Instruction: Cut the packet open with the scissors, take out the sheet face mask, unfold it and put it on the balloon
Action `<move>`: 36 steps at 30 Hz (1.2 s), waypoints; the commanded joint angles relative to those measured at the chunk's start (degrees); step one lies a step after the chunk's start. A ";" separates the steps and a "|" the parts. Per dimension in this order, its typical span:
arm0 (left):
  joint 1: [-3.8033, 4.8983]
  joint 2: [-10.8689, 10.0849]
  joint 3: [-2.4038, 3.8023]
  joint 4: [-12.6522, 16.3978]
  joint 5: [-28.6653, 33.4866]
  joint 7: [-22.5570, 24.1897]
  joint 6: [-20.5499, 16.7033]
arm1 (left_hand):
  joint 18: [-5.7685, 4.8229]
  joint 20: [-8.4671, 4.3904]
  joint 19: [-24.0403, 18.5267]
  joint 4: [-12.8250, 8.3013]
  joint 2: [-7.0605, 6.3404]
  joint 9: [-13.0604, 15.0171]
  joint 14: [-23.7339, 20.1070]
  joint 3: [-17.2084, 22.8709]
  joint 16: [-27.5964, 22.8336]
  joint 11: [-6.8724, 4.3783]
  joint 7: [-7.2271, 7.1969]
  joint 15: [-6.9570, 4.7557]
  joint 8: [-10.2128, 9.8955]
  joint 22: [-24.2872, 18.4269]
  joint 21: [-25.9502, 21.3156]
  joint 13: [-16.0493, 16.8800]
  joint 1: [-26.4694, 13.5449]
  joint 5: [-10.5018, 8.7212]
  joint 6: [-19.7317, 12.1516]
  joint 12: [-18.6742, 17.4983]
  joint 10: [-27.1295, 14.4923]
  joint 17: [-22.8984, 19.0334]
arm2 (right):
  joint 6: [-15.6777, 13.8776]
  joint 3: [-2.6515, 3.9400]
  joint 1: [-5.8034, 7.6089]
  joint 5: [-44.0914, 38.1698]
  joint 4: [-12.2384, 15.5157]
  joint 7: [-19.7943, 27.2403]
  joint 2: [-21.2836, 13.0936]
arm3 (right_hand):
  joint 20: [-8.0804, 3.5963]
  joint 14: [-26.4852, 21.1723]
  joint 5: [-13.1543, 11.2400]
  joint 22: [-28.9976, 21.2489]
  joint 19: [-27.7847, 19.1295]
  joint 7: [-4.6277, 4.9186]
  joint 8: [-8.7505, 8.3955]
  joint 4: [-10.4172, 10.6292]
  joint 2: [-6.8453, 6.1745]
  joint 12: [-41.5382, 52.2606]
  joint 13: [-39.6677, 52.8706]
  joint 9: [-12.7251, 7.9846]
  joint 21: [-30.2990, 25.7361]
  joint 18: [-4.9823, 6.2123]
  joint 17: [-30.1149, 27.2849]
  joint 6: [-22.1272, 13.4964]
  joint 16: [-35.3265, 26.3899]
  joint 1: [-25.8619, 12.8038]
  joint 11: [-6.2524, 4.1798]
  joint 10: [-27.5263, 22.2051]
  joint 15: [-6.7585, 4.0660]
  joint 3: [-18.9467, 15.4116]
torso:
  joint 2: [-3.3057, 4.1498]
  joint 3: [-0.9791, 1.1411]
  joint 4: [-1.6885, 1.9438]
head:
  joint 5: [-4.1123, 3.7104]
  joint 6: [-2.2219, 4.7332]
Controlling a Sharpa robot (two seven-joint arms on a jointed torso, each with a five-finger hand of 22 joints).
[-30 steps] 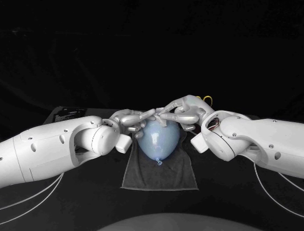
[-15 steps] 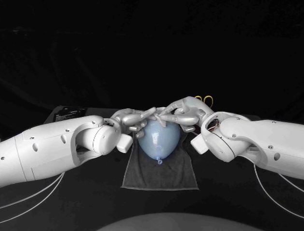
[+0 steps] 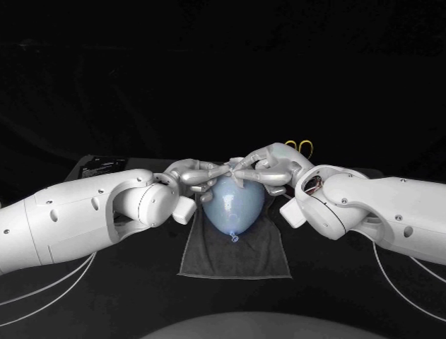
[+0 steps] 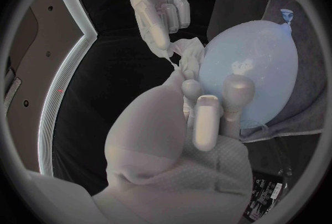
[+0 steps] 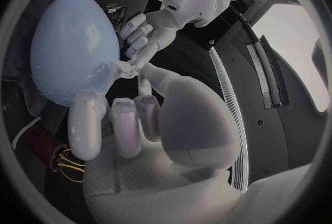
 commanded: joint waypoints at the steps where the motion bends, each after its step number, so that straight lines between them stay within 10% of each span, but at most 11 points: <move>1: 0.08 0.17 0.07 -0.01 -0.64 0.18 0.54 | -0.69 -0.26 0.14 0.04 -0.21 -0.12 2.66 0.53 -0.19 0.03 0.12 -0.35 -0.34 0.23 0.49 0.45 0.40 -0.05 0.48 0.42 0.72 2.74 | 1.14 -0.02 -0.06 -0.10 0.39 0.07 -0.15 | -0.20 7.35 0.28 11.77 2.06 0.00 0.19 -0.09 0.46 0.20 9.96 1.57 -0.29 0.37 15.05 0.27 0.25 -0.11 -0.27 2.30 -1.48 0.32 | 0.00 -0.03 0.00 | -0.02 -0.07; 8: 0.07 0.26 0.07 0.01 -0.83 0.80 -0.27 | -0.79 -0.67 0.69 -2.24 -0.32 -0.18 3.00 5.30 -0.04 -0.59 -0.52 -0.97 -0.68 1.01 1.00 5.12 3.98 0.03 2.21 1.52 3.91 3.59 | 1.34 -0.18 -0.27 -0.10 0.33 -0.16 -0.28 | -0.19 7.35 0.28 11.73 2.02 0.00 0.30 -0.11 0.46 0.14 9.92 1.64 -0.39 0.39 15.05 0.19 0.25 -0.16 -0.26 2.26 -1.47 0.38 | -0.02 -0.04 0.06 | 0.03 0.03; 16: 0.07 0.17 0.07 0.03 -0.93 2.35 -1.08 | -1.00 -0.92 1.35 -7.97 -8.57 4.16 3.51 32.44 -0.04 -0.56 -0.33 -1.08 1.03 2.54 2.17 10.21 -5.91 0.06 3.31 1.06 8.50 4.81 | 0.58 -0.26 -0.44 -0.36 -0.46 1.24 -0.50 | 0.28 7.34 0.28 10.87 0.82 1.43 -0.69 0.35 -1.27 -3.64 6.95 1.52 -3.51 0.95 15.00 -4.50 0.23 -2.13 0.91 -0.43 -0.62 -0.79 | 0.03 -0.05 0.08 | 0.05 0.14; 25: 0.07 0.09 0.07 0.07 -0.95 2.67 -0.94 | -1.06 -0.90 1.35 -10.06 -9.36 5.51 3.53 36.00 -0.09 -0.70 -0.47 -1.11 1.58 2.65 2.26 10.80 -8.93 -0.09 3.01 0.93 8.89 4.87 | 0.71 -0.27 -0.56 -4.50 -0.53 4.52 -1.07 | 2.31 6.97 0.39 10.14 -0.36 4.41 -4.14 2.22 -5.72 -6.27 4.71 -0.27 -6.23 1.34 13.74 -9.62 -0.27 -5.89 3.68 -3.36 1.90 -6.37 | -0.01 -0.04 0.04 | 0.16 0.13; 36: 0.07 0.08 0.07 0.10 -1.19 2.47 -0.67 | -1.06 -0.94 1.36 -11.85 -9.44 6.78 3.56 38.01 -0.12 -0.77 -0.50 -1.13 2.02 2.74 2.33 11.28 -11.30 -0.04 2.70 0.76 9.11 4.97 | 1.01 -0.27 -0.52 -7.34 -2.73 2.01 -0.83 | 3.29 6.87 0.78 10.01 -0.63 4.63 -4.67 6.42 -4.73 -7.22 3.30 -0.92 -6.83 1.62 13.53 -10.21 -0.33 -8.27 4.01 -4.99 2.33 -10.89 | 0.02 -0.02 0.06 | 0.24 0.11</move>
